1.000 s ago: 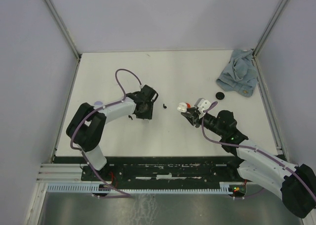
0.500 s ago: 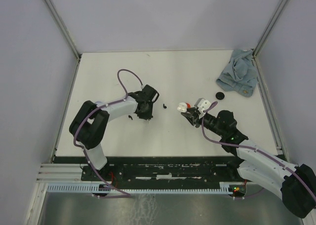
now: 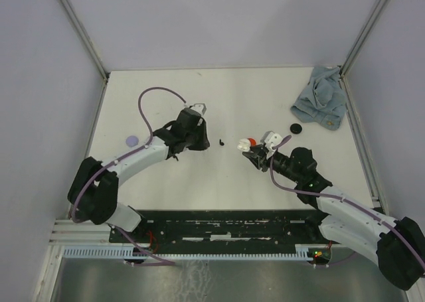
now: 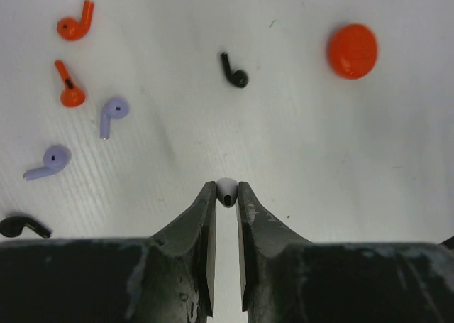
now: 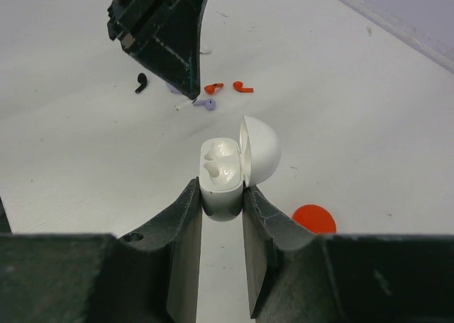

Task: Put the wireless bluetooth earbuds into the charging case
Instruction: Pick up the earbud from the center of the board, then place the earbud in the charging case.

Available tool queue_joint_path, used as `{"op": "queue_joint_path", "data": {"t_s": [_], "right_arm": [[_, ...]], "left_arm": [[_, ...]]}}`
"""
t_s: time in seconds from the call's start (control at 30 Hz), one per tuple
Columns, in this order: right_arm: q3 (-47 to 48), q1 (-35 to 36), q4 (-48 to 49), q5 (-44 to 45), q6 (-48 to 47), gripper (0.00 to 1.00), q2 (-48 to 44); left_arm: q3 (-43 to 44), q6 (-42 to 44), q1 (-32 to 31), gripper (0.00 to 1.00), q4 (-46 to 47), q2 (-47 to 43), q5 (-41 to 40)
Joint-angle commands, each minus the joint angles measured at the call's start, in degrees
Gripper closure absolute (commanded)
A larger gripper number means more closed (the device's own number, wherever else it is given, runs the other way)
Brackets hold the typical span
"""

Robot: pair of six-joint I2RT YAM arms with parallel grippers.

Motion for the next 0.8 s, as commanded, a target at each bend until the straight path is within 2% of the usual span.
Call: {"op": "queue_joint_path", "data": {"t_s": [0.0, 0.37, 0.6, 0.77], "right_arm": [[2.34, -0.05, 3.36, -1.81, 2.66, 0.98, 1.06], [4.91, -0.03, 4.22, -2.91, 7.06, 0.98, 1.53], [5.6, -0.07, 9.12, -5.68, 10.56, 0.98, 2.11], [6.56, -0.04, 10.86, -7.27, 12.59, 0.98, 2.32]], "left_arm": [[-2.58, 2.11, 0.25, 0.89, 12.67, -6.41, 5.89], [-13.98, 2.79, 0.19, 0.9, 43.27, -19.25, 20.3], [-18.84, 2.99, 0.02, 0.92, 60.09, -22.31, 28.05], [-20.54, 2.47, -0.62, 0.92, 68.59, -21.99, 32.29]]}}
